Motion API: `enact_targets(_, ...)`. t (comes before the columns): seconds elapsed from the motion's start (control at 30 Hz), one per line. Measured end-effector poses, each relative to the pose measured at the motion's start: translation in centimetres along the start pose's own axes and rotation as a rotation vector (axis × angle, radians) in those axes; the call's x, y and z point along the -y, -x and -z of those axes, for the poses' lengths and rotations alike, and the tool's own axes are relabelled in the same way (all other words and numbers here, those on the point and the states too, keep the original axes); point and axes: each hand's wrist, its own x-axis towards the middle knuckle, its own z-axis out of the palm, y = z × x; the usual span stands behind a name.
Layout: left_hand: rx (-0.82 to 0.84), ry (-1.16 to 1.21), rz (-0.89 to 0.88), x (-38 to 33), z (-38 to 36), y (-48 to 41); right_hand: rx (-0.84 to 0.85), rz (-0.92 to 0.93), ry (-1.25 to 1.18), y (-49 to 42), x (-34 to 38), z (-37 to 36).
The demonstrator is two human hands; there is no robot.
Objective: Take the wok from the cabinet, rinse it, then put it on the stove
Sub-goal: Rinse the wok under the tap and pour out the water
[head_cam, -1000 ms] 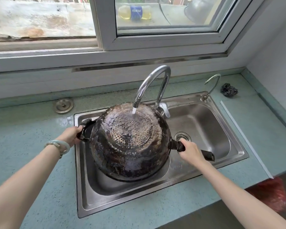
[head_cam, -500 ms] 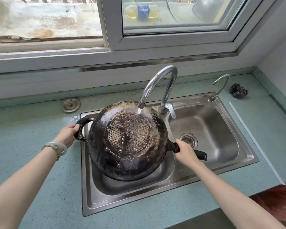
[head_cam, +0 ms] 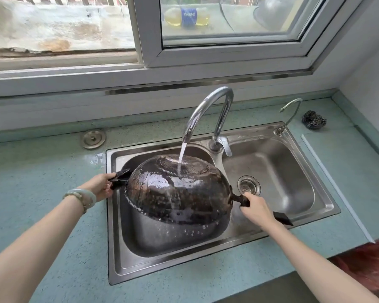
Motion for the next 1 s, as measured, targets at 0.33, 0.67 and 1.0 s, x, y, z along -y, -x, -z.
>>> enact_targets(0.33, -0.074, 0.081, 0.255, -3.0, 0.8, 0.5, 0.081, -0.06, -0.017, -0.3, 1.4, -0.8)
enact_targets(0.67, -0.097, 0.428, 0.187, -3.6, -1.5, 0.3, 0.186, -0.12, -0.038, -1.7, 2.6, -0.6)
enact_targets(1.0, -0.137, 0.451, 0.119, -5.2, -4.4, -0.6, 0.144, -0.089, -0.092, -3.0, 1.8, 0.1)
